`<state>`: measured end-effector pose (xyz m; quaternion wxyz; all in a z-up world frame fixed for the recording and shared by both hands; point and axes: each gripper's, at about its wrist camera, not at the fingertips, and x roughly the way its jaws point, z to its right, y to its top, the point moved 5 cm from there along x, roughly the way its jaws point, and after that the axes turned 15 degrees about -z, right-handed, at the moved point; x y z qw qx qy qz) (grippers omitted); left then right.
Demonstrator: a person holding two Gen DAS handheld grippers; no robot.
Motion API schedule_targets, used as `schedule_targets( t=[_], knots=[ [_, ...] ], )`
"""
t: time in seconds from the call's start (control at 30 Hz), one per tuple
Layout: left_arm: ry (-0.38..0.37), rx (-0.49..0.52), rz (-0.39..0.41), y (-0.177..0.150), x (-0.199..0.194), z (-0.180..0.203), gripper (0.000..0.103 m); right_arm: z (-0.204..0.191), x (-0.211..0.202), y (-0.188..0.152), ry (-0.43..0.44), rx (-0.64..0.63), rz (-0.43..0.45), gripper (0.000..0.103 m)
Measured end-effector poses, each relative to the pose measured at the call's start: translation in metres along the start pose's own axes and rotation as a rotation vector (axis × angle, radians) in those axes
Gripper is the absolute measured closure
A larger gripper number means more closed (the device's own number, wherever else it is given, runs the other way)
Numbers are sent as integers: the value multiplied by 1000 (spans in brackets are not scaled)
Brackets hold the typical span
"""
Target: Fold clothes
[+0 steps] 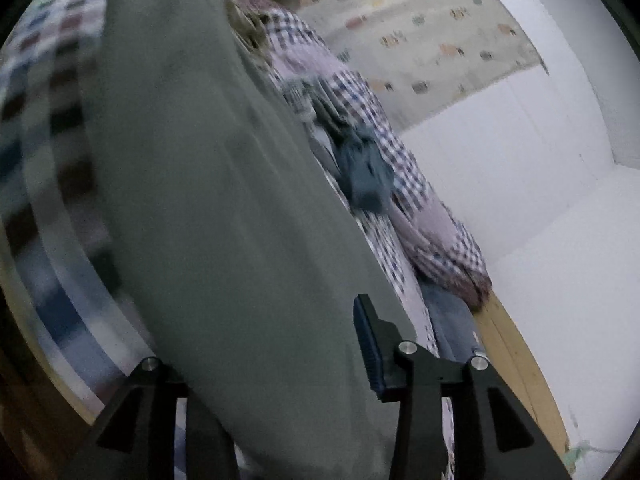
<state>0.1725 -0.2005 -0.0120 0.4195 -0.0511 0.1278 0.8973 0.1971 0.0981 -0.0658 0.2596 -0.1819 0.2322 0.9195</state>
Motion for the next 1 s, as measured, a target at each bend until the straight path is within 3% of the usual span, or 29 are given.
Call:
schedule_targets(
  t=[0.3,0.47,0.6,0.7,0.87,1.0],
  knots=[
    [-32,-28,22,3,5,2,89,19,18,-49,-37,-9,-123,60],
    [-11,-26,30,5,11,3,89,38,20,-65,-29,36,-174,62],
    [16,-38,38,4,10,-2,89,41,13,-71,1,45,-179,85],
    [53,-40,39,1,7,-5,89,37,6,-71,23,35,-169,92],
    [98,-26,43,-4,0,-5,89,46,-3,-68,76,82,-163,95],
    [88,5,37,-9,-7,6,89,68,-21,-63,111,155,-127,96]
  ],
)
